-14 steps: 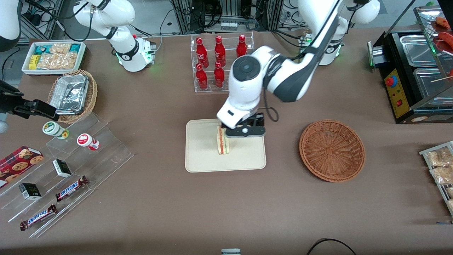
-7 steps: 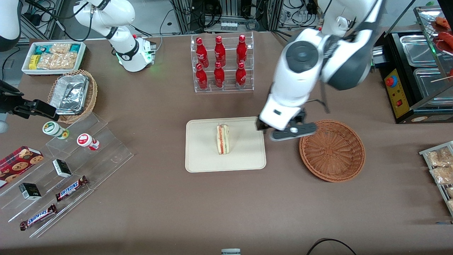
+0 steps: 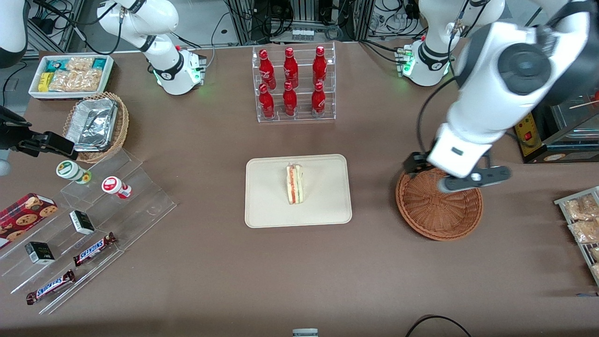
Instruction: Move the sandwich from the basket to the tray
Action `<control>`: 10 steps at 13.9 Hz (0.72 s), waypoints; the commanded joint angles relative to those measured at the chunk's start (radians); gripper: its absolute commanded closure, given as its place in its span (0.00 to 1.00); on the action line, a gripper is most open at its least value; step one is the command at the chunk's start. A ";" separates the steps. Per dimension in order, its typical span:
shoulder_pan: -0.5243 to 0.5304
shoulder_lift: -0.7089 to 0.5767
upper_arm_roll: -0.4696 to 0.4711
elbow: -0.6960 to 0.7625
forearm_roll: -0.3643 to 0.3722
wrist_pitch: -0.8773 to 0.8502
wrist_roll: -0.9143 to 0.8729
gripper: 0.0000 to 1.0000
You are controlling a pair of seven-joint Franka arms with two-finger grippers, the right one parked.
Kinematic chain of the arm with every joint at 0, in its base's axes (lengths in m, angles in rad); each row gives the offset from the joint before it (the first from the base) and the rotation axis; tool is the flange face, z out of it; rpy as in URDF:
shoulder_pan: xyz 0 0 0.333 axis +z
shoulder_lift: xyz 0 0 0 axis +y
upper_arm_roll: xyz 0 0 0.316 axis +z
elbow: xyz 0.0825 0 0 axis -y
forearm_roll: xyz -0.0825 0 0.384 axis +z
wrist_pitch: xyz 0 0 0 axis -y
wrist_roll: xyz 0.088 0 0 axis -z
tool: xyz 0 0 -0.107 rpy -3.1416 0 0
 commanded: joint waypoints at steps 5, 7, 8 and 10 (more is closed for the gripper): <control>0.183 -0.127 -0.010 -0.038 -0.051 -0.126 0.256 0.00; 0.231 -0.136 -0.010 -0.038 -0.052 -0.148 0.326 0.00; 0.237 -0.145 -0.010 -0.042 -0.052 -0.157 0.331 0.00; 0.278 -0.194 -0.012 -0.093 -0.052 -0.152 0.365 0.00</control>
